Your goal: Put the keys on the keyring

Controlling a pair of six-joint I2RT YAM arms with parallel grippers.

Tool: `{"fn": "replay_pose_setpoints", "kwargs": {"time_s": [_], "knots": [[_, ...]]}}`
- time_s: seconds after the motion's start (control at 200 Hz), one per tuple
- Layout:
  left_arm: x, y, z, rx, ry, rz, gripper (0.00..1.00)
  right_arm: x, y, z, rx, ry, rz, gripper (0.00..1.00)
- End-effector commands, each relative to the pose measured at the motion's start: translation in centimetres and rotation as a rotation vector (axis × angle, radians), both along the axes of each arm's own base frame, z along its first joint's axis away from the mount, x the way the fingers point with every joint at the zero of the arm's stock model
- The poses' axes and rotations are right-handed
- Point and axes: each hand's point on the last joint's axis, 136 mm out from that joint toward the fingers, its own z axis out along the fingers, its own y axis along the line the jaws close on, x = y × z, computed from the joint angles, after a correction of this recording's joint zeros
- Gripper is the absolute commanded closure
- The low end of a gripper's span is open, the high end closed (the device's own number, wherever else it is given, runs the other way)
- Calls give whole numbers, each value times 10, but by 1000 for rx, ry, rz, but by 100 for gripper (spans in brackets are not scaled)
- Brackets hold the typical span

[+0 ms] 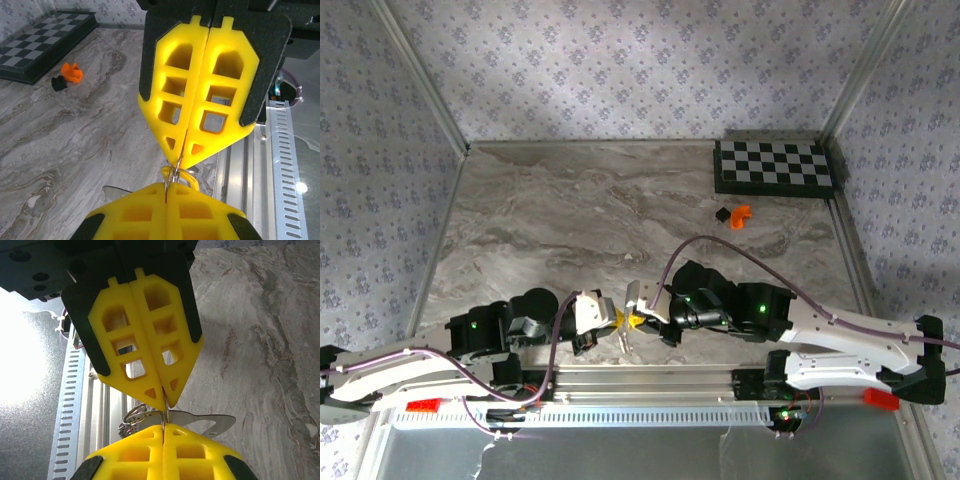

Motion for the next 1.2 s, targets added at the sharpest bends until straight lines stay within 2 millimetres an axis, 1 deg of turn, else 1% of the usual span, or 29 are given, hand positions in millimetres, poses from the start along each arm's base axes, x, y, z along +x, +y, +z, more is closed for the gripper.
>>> {"fn": "replay_pose_setpoints", "kwargs": {"time_s": [0.0, 0.255, 0.54, 0.855, 0.955, 1.064, 1.194], "knots": [[-2, -9, 46, -175, -1, -12, 100, -8, 7, 5, 40, -36, 49, 100], [-3, -6, 56, -234, 19, -5, 100, -8, 4, 1, 37, -86, 45, 100], [-3, -12, 62, -270, 35, -11, 100, -9, 4, -4, 32, -148, 56, 100], [0, -11, 68, -303, 27, 10, 100, -5, 2, 1, 64, -179, 33, 100], [1, -11, 69, -324, 20, 13, 100, -6, 1, 7, 94, -184, 35, 100], [3, -10, 68, -344, 14, 25, 100, -9, -2, 16, 143, -178, 36, 91], [5, -9, 68, -368, 2, 36, 100, -8, -6, 23, 176, -166, 20, 74]]}}
